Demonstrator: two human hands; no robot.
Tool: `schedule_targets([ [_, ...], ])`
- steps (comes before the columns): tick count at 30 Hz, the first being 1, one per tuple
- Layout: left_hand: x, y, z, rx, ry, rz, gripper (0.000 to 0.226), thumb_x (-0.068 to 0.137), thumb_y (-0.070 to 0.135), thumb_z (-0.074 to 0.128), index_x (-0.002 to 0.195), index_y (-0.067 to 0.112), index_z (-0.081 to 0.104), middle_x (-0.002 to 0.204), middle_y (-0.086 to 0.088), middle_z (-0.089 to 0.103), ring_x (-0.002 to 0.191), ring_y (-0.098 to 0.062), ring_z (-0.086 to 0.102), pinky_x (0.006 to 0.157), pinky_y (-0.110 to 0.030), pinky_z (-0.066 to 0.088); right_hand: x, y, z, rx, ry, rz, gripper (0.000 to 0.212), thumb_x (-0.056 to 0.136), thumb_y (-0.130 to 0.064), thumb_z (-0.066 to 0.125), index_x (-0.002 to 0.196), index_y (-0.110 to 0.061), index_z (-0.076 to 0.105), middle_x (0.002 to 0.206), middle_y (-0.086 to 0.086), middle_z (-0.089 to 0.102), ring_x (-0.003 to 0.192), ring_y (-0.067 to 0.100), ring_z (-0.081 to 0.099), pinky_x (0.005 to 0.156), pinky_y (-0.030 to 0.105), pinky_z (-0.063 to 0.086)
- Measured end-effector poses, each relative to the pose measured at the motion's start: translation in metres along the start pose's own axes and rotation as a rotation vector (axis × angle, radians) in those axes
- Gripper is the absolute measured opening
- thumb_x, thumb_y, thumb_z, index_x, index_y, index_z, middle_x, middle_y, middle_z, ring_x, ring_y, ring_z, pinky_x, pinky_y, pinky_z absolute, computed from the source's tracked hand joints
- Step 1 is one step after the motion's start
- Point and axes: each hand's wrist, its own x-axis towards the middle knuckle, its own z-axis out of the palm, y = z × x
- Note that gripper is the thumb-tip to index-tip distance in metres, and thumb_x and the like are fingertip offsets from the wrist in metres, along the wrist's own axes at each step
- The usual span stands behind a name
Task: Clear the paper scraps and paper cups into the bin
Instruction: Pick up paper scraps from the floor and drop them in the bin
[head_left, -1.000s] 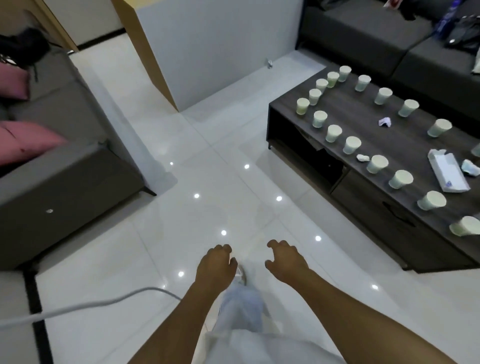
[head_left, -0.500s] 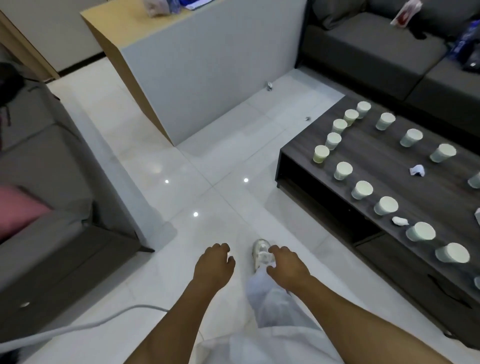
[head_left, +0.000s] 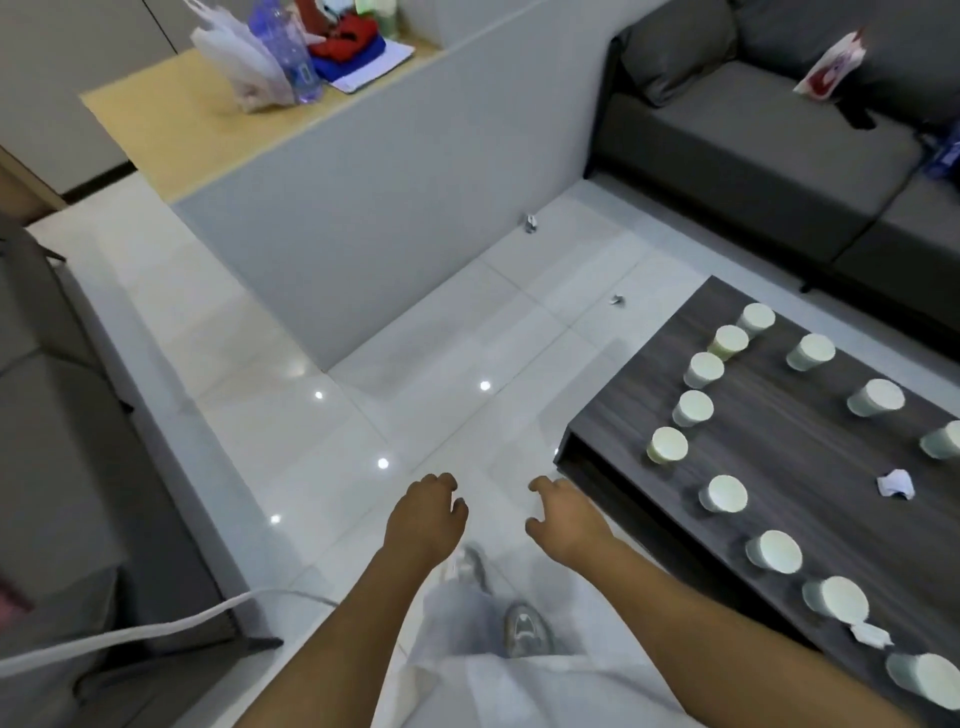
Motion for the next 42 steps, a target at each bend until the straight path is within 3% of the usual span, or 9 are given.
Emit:
schedule_targets([
  [16,0.363,0.042,-0.176,0.087,-0.070,0.174,0.037,0.097,0.029,0.041,0.130,0.014,0.050,0.126,-0.006,0.054,0.114,-0.021,0.052,0.087,-0.030,0.044,0.286,-0.080,-0.196,0.195,0.143,0.174,0.052,0.092,-0.028,0.053,0.141,-0.020,0.037,0.133,0.008,0.046,0.120,0.027,0.048,0.090,0.031,0.043],
  [25,0.532,0.113,-0.223,0.114,-0.164,0.244,0.037,0.097,0.028,0.042,0.130,0.013,0.050,0.127,-0.007,0.053,0.109,-0.023,0.055,0.088,-0.034,0.047,0.409,-0.053,-0.305,0.267,0.154,0.301,0.043,0.090,-0.026,0.054,0.131,-0.019,0.045,0.124,0.009,0.050,0.110,0.027,0.054,0.087,0.033,0.048],
  [31,0.663,0.175,-0.251,0.110,-0.179,0.230,0.036,0.098,0.028,0.042,0.129,0.013,0.050,0.124,-0.008,0.054,0.107,-0.023,0.056,0.085,-0.032,0.047,0.516,-0.027,-0.397,0.306,0.141,0.307,0.048,0.092,-0.025,0.053,0.139,-0.019,0.040,0.131,0.010,0.047,0.118,0.027,0.050,0.095,0.035,0.046],
  [42,0.859,0.268,-0.301,0.090,-0.219,0.171,0.032,0.094,0.026,0.046,0.122,0.012,0.055,0.121,-0.009,0.056,0.112,-0.024,0.054,0.090,-0.032,0.044,0.666,0.000,-0.545,0.334,0.103,0.373,0.051,0.093,-0.025,0.053,0.140,-0.019,0.037,0.131,0.011,0.046,0.119,0.028,0.048,0.094,0.036,0.046],
])
